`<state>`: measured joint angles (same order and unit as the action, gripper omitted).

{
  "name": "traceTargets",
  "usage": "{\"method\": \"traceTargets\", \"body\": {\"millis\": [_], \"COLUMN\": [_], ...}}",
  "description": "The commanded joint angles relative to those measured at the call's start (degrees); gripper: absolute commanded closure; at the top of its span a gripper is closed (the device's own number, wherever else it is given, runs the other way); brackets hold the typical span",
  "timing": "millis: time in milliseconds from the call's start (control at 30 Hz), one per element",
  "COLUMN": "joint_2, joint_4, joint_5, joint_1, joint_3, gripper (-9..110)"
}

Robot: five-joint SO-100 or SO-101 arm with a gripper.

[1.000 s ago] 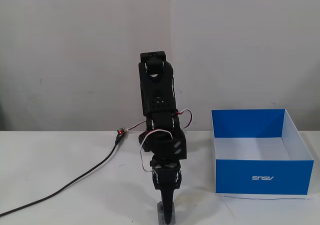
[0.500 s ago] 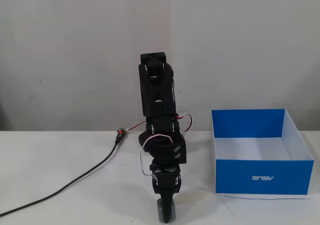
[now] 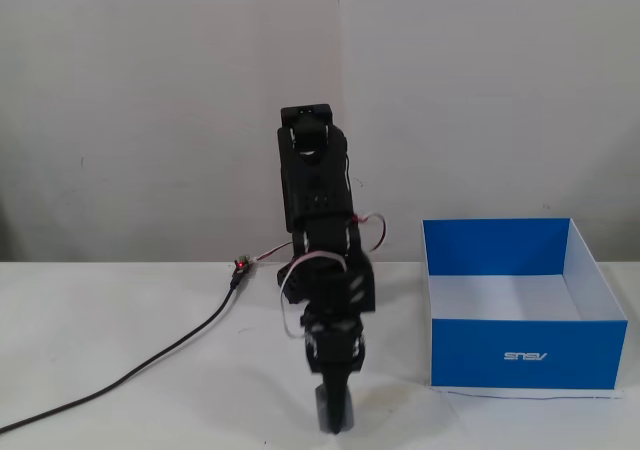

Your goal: Pick the gray block and keep it in the box.

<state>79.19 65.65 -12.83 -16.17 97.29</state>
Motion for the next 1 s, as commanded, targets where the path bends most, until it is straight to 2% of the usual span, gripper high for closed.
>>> {"method": "traceTargets", "body": {"millis": [0,233,567,967], "joint_2": [10.9,17.0,25.8,32.4], "joint_4": [3.8,9.8,12.3,9.0], "joint_5": [-0.3,-0.3,-0.8,-0.8], "joint_1": [-2.9,-10.8,-27.8,-47.5], "joint_3": [-7.5,-12.4,-12.4,-5.9], "gripper": [91,92,94,93]}}
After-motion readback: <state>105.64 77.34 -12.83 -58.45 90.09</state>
